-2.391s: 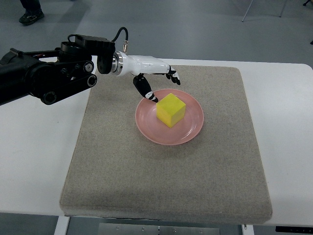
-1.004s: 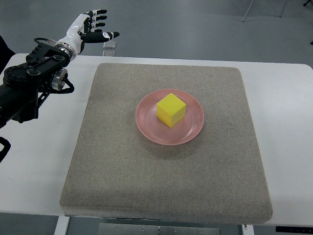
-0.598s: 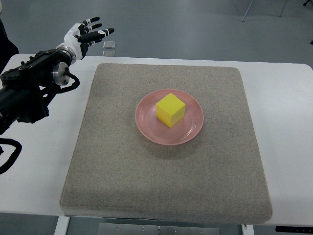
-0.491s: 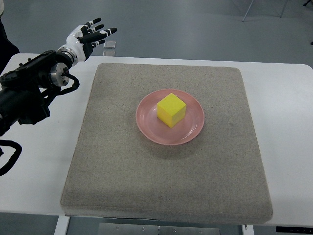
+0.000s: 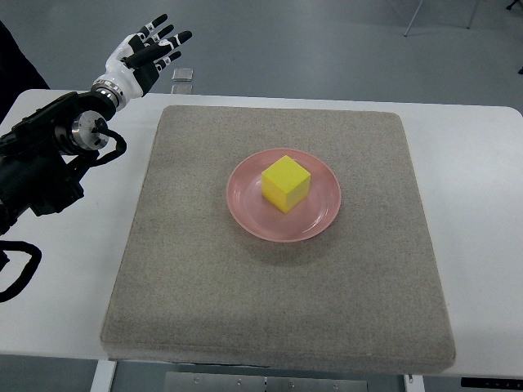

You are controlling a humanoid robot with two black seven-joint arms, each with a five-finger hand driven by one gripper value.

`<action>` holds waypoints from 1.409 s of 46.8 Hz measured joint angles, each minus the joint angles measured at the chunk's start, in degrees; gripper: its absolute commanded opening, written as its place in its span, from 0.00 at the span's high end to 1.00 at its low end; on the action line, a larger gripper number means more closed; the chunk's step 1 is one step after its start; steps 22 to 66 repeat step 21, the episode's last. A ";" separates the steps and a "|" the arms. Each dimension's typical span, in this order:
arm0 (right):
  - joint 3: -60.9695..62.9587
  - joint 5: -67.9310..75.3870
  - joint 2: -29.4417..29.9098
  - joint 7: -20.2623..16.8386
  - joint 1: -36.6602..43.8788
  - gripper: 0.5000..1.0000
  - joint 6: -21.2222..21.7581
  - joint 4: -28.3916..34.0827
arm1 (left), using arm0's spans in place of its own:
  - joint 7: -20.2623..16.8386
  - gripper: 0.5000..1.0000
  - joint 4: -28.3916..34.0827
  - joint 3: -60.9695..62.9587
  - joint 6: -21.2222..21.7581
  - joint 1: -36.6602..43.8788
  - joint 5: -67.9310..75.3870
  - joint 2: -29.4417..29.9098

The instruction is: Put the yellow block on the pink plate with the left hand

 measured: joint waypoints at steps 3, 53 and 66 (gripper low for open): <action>0.00 0.00 0.00 -0.01 0.00 0.15 0.00 0.00 | 0.00 0.02 0.01 0.02 0.03 0.00 0.00 -0.11; 0.00 0.00 0.00 0.00 0.00 0.15 0.00 0.00 | -0.03 0.02 1.06 -0.76 0.40 -0.59 -0.17 -0.20; 0.00 0.00 0.00 0.00 0.00 0.15 0.00 0.00 | -0.03 0.02 1.06 -0.76 0.40 -0.59 -0.17 -0.20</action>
